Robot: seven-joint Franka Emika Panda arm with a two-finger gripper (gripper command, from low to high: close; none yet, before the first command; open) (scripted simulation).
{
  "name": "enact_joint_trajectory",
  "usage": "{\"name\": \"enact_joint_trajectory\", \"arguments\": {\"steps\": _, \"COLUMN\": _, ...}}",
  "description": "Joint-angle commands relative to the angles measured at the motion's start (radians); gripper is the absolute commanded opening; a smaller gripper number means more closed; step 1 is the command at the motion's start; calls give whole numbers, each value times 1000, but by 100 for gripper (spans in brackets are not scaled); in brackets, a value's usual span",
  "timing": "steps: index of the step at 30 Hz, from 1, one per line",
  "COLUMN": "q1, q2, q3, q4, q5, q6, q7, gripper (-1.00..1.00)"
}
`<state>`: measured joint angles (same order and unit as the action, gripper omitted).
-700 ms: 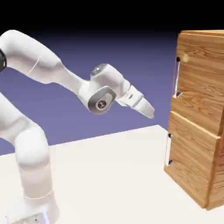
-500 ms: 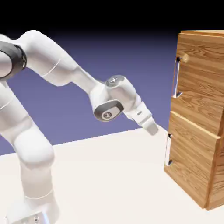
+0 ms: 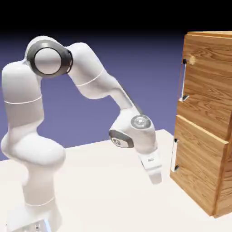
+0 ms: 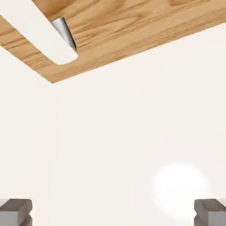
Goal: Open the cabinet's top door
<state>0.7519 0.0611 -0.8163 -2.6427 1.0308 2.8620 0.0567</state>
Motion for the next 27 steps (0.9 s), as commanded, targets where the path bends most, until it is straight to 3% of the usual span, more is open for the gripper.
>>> {"name": "enact_joint_trajectory", "arguments": {"steps": 1, "q1": 32, "q2": 27, "q3": -34, "q4": 7, "q5": 44, "q6": -7, "q7": -29, "gripper": 100}}
{"name": "enact_joint_trajectory", "arguments": {"steps": 27, "q1": 844, "q2": 719, "q3": -930, "q4": 191, "q5": 1174, "q6": -199, "q7": -780, "gripper": 100}}
